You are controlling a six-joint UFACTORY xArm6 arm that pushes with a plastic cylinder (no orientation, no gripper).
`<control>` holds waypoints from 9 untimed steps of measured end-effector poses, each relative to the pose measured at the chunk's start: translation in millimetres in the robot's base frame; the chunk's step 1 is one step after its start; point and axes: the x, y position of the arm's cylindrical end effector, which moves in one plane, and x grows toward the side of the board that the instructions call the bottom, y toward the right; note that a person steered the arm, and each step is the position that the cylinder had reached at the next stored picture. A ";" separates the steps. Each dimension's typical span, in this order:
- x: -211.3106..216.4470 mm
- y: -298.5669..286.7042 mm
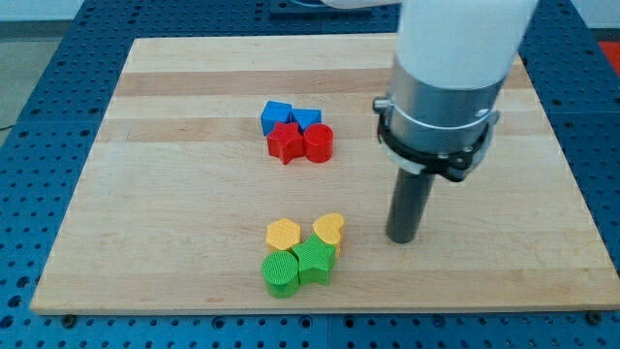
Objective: Point at the red star
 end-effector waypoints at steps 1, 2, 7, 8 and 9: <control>0.0 -30.2; 0.0 -46.9; -27.1 -22.4; -27.7 -22.2; -45.5 -15.8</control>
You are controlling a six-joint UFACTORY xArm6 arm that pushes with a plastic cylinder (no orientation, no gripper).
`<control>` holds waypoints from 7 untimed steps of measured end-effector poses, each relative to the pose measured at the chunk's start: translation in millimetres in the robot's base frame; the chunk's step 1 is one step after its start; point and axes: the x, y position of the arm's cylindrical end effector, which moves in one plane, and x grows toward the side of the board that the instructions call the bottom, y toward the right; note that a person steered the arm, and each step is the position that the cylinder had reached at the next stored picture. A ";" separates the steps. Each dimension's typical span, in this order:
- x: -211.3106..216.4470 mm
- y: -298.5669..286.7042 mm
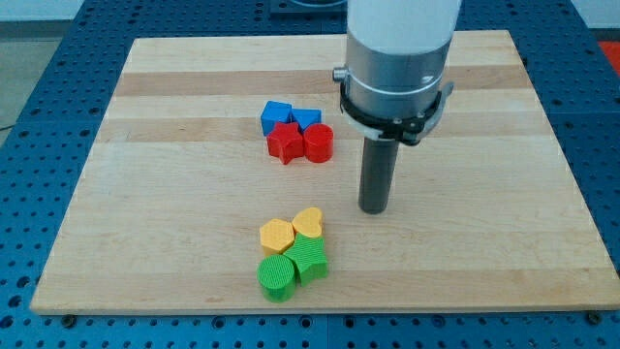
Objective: Point at the red star
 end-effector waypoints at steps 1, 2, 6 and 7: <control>-28.7 10.2; -34.9 -22.5; -94.7 -220.4; -93.8 -181.4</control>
